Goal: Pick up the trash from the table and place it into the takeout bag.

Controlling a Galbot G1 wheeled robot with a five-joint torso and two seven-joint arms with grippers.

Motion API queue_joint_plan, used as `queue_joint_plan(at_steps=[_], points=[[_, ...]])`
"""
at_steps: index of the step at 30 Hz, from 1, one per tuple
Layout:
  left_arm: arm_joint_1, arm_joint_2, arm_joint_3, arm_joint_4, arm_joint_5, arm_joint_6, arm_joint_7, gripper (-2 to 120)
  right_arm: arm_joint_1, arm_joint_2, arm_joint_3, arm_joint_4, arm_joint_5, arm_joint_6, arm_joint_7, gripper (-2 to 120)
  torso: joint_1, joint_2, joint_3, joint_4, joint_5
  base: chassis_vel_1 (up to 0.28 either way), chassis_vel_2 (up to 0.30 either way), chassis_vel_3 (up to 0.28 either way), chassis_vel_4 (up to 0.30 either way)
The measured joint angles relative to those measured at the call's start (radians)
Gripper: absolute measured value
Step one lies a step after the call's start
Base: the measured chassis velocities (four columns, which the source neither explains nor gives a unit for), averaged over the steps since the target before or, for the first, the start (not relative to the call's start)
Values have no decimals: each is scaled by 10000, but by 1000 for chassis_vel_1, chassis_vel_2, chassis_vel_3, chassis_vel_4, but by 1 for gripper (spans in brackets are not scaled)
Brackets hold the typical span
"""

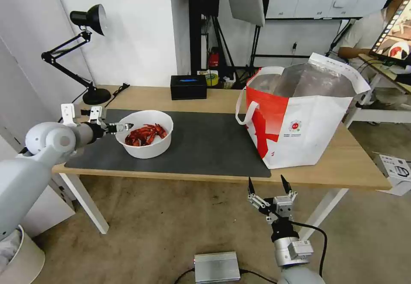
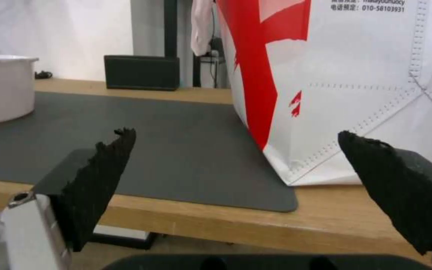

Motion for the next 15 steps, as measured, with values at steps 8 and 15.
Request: queue_joint_plan(at_steps=[8,15], points=[[3,-190,88,38,223,-8,151,86,1,0,0,0,0,0,0,100,-1,1,0,-1,1,0,0,0,0],[232,-252,19,15,448,-64,353,59,1,0,0,0,0,0,0,100,-2,1,0,1,1,0,0,0,0]])
